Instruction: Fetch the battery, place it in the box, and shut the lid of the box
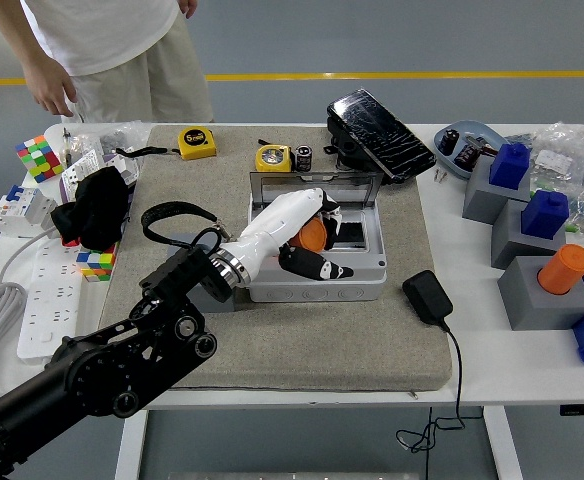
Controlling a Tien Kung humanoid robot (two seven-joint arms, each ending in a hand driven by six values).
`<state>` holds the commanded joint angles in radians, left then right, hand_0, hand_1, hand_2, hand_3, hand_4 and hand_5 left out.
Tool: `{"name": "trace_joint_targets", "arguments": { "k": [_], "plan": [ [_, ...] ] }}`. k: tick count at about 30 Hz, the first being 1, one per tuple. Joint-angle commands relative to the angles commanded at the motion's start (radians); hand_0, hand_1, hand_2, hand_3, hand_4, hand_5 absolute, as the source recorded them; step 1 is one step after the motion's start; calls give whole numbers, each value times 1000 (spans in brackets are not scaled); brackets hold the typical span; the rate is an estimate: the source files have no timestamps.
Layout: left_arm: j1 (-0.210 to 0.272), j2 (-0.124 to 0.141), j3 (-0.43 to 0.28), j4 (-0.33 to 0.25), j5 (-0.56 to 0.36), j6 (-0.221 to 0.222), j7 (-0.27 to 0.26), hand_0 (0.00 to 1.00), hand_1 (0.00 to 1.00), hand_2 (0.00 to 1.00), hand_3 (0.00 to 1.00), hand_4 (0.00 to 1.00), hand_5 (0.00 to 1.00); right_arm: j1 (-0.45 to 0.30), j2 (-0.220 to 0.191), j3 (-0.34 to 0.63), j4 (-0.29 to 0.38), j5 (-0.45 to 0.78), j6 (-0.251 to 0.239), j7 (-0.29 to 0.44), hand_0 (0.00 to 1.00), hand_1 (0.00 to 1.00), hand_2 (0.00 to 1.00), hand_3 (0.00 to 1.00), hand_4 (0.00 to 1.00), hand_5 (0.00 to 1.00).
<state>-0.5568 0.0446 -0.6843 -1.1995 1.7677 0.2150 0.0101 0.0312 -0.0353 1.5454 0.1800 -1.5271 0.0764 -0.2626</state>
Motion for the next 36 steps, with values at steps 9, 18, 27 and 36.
{"name": "trace_joint_targets", "arguments": {
  "k": [9,18,27,36],
  "plan": [
    [-57,-45,50,83,0,21,5,17,51,153,237,998,60,2,-1,-9,0,5,1,0,642,666,675,609,994,601],
    [-56,-45,53,85,22,12,-20,326,558,589,722,998,226,2,-3,-8,0,4,0,-1,642,666,675,608,994,601],
    [-53,-45,44,79,25,23,-42,384,613,643,752,998,280,2,-2,-13,0,9,0,0,641,666,675,608,994,601],
    [-45,-45,28,59,20,23,-54,361,596,647,750,998,302,0,-2,-9,0,3,0,-2,644,666,675,608,994,601]
  ]
}}
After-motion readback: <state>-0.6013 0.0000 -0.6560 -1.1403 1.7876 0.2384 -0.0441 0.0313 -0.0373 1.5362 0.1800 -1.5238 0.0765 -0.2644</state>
